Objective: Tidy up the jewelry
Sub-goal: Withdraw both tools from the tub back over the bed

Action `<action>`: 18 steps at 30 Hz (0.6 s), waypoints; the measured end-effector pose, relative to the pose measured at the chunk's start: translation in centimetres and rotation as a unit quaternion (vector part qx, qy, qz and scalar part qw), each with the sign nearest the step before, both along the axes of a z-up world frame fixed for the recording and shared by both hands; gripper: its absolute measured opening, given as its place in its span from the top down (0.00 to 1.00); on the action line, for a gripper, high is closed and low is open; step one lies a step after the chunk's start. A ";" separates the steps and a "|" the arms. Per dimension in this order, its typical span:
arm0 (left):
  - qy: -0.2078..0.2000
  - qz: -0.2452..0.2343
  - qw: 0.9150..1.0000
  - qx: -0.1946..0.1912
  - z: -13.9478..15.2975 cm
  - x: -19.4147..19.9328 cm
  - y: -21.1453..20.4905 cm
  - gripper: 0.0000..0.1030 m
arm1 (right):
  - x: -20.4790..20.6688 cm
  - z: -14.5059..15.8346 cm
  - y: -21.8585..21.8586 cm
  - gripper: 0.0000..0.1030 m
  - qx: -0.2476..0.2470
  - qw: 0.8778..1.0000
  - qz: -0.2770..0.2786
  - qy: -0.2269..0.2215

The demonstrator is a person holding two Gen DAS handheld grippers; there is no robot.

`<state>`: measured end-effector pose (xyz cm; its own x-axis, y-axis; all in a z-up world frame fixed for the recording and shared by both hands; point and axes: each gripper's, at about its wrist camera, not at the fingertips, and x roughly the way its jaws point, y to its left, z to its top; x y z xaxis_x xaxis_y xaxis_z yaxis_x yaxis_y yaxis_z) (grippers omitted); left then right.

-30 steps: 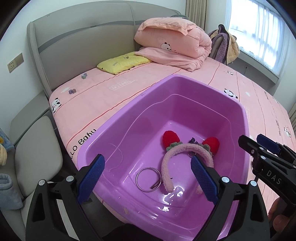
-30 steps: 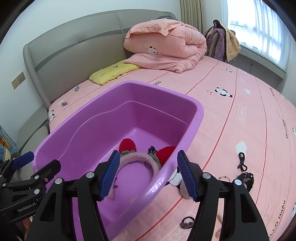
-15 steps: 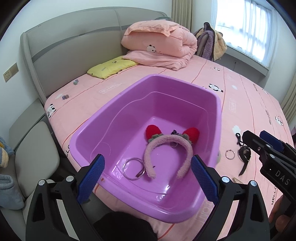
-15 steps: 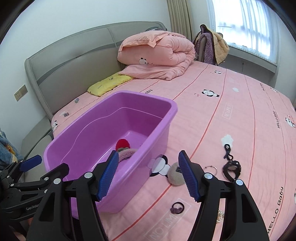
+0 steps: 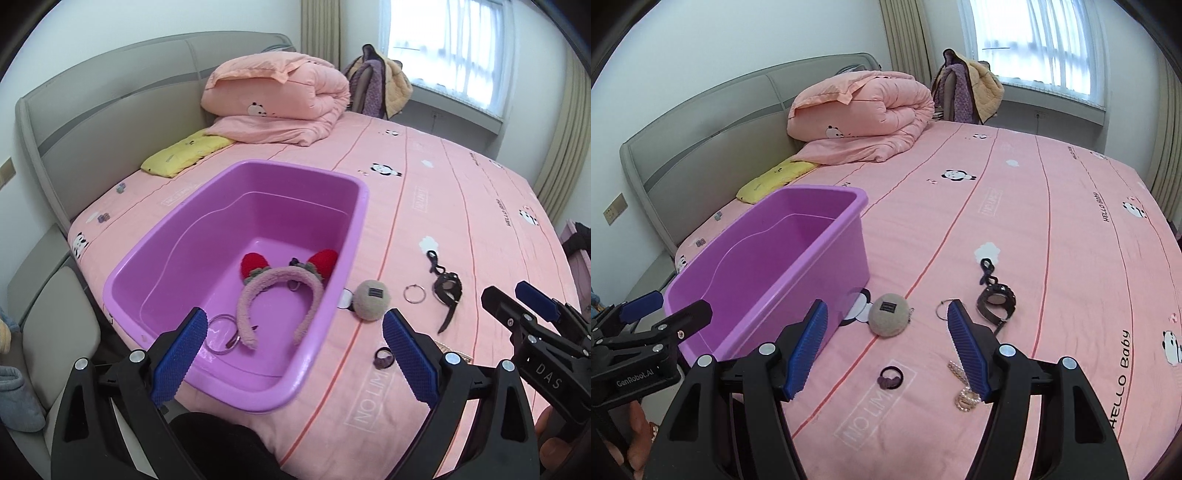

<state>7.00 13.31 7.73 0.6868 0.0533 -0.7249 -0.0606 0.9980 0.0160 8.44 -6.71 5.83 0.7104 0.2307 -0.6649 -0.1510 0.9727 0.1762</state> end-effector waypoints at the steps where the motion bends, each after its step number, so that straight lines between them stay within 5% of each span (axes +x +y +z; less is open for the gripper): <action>1: 0.000 -0.005 1.000 0.000 0.0 -0.1 -0.5 0.09 | -0.4 -0.2 -0.7 0.37 -0.002 1.000 -0.005 0.001; 18: 0.040 -0.094 0.995 0.005 -4.6 -2.0 -8.7 0.08 | -5.8 -4.9 -10.8 0.33 -0.011 0.994 -0.104 0.043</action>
